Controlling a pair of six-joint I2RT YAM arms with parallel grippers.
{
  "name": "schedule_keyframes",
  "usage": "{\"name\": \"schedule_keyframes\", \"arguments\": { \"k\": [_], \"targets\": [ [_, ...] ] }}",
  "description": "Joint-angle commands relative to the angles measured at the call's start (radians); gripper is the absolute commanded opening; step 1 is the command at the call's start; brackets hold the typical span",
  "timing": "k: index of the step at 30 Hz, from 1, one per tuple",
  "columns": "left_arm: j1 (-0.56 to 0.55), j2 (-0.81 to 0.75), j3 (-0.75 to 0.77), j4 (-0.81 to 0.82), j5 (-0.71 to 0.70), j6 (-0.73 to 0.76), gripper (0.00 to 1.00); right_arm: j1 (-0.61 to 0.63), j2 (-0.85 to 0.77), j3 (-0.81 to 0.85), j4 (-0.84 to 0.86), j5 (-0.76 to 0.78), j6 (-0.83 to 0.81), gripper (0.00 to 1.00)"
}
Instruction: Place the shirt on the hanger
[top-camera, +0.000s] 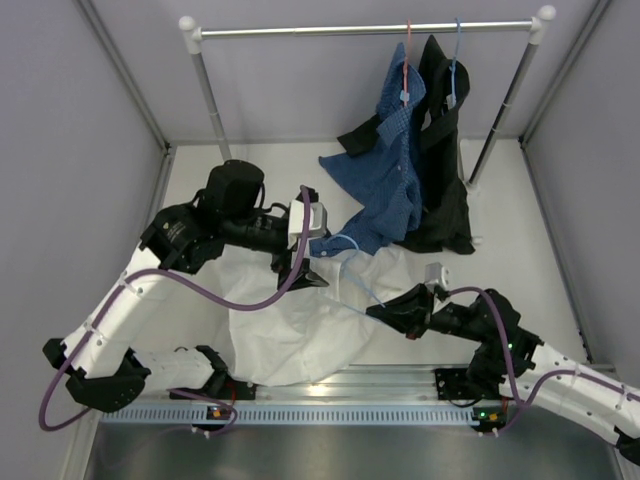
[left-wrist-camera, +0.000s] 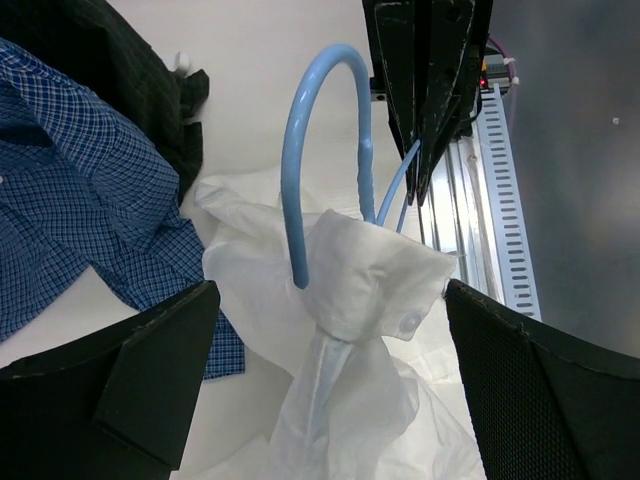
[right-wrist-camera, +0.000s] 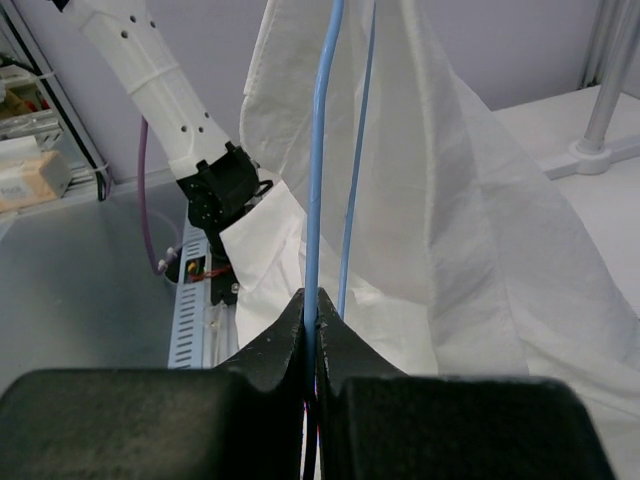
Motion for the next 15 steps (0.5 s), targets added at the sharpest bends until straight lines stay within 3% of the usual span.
{"name": "schedule_keyframes", "arguments": {
  "k": [1, 5, 15],
  "targets": [
    [0.003, -0.005, 0.016, -0.015, 0.049, 0.01, 0.98, 0.013, -0.025, 0.078, -0.034, -0.019, -0.056, 0.0],
    [0.003, 0.023, 0.012, -0.015, 0.054, 0.002, 0.97, 0.014, -0.024, 0.089, -0.04, -0.033, -0.059, 0.0],
    [0.003, 0.031, -0.007, -0.035, 0.095, 0.015, 0.75, 0.013, -0.044, 0.098, -0.091, -0.051, -0.088, 0.0]
  ]
}}
